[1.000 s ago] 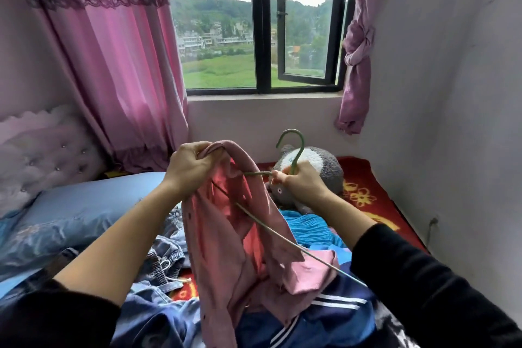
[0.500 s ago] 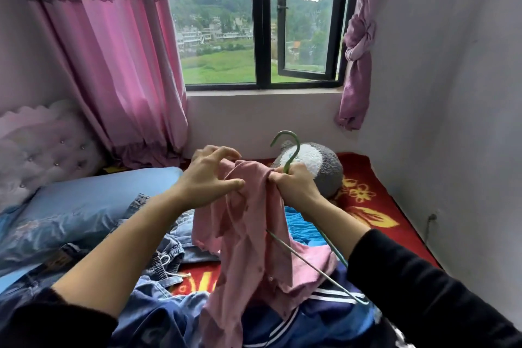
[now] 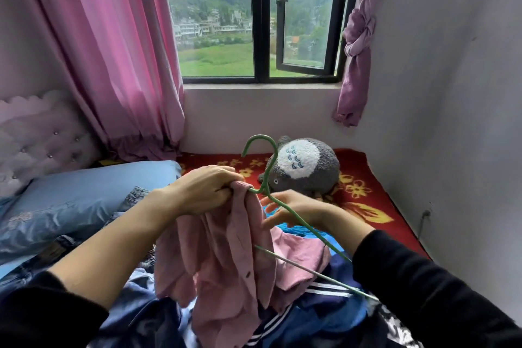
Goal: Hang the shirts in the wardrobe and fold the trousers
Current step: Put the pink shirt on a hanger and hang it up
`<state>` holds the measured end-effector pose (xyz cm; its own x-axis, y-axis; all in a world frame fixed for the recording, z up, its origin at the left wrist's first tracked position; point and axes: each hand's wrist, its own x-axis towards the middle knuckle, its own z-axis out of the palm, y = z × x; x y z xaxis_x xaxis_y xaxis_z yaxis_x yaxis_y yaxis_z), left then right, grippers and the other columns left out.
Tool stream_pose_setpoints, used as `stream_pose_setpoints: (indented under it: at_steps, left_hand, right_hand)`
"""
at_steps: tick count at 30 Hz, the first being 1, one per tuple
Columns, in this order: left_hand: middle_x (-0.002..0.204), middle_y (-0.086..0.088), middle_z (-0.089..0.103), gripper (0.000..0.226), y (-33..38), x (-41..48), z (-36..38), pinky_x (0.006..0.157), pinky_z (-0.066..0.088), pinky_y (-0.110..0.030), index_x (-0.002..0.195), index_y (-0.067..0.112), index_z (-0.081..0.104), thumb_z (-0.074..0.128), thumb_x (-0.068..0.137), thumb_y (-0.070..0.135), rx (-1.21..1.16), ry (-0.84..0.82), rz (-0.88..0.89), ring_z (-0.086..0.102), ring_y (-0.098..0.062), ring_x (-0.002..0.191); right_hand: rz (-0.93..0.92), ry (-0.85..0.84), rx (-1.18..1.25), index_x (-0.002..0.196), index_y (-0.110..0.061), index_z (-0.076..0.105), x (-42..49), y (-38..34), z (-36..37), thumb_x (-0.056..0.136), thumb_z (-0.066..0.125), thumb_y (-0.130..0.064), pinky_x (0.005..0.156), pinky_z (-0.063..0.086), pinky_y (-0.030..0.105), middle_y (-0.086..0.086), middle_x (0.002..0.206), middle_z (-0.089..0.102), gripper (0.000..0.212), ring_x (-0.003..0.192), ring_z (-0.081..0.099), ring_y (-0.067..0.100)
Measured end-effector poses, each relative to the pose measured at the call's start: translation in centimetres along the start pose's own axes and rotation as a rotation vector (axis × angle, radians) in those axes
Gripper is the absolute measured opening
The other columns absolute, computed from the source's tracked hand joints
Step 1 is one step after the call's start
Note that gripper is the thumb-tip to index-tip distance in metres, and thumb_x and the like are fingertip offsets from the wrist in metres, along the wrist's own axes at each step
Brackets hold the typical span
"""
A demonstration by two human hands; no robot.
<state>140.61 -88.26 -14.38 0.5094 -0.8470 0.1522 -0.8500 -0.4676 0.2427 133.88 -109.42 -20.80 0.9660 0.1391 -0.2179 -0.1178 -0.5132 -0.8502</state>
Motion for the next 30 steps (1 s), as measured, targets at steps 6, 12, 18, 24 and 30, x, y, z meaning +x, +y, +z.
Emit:
stream_pose_setpoints:
  at_steps: [6,12,18,24,30]
  left_hand:
    - [0.071,0.011,0.043,0.020,0.1,-0.6,-1.0,0.066,0.041,-0.034,0.063,0.041,0.043,0.040,0.073,0.024,0.049,0.017,-0.003,0.046,-0.003,0.067]
    - [0.076,0.005,0.064,0.048,-2.4,-1.5,-0.8,0.069,0.050,-0.038,0.090,0.021,0.061,0.033,0.059,0.044,0.079,0.160,-0.165,0.059,-0.023,0.076]
    - [0.061,0.003,0.056,0.040,-3.0,-1.8,-2.1,0.067,0.050,-0.039,0.071,0.021,0.057,0.039,0.057,0.054,0.064,0.210,-0.219,0.055,-0.025,0.066]
    - [0.069,0.005,0.064,0.041,-3.0,-1.7,-2.5,0.067,0.048,-0.033,0.079,0.024,0.066,0.046,0.068,0.058,0.027,0.303,-0.311,0.059,-0.021,0.072]
    - [0.067,0.002,0.064,0.035,-3.2,-1.9,-2.2,0.064,0.047,-0.034,0.076,0.019,0.066,0.055,0.076,0.052,0.033,0.457,-0.421,0.060,-0.025,0.074]
  right_hand:
    - [-0.037,0.072,0.175,0.093,-0.010,0.071,1.9,2.2,0.9,0.088,0.066,-0.011,0.078,0.049,0.020,0.000,0.087,0.064,0.007,0.081,0.055,0.007]
    - [-0.276,0.307,0.248,0.092,-0.015,0.070,0.4,-0.6,-1.3,0.096,0.056,-0.013,0.072,0.047,0.016,-0.015,0.079,0.067,0.015,0.074,0.059,-0.006]
    - [-0.167,0.503,-0.397,0.063,-0.020,0.055,-0.5,-0.7,-4.7,0.073,0.079,-0.032,0.055,0.033,0.028,-0.002,0.064,0.058,0.029,0.063,0.056,0.016]
    - [0.194,0.804,-0.754,0.094,-0.017,0.061,-0.9,2.0,-6.6,0.082,0.053,-0.017,0.078,0.045,0.036,0.013,0.107,0.067,0.014,0.102,0.062,0.036]
    - [0.305,0.772,-0.329,0.078,-0.019,0.061,-1.5,3.9,-7.8,0.073,0.080,-0.044,0.070,0.039,0.029,0.013,0.094,0.069,0.031,0.093,0.063,0.030]
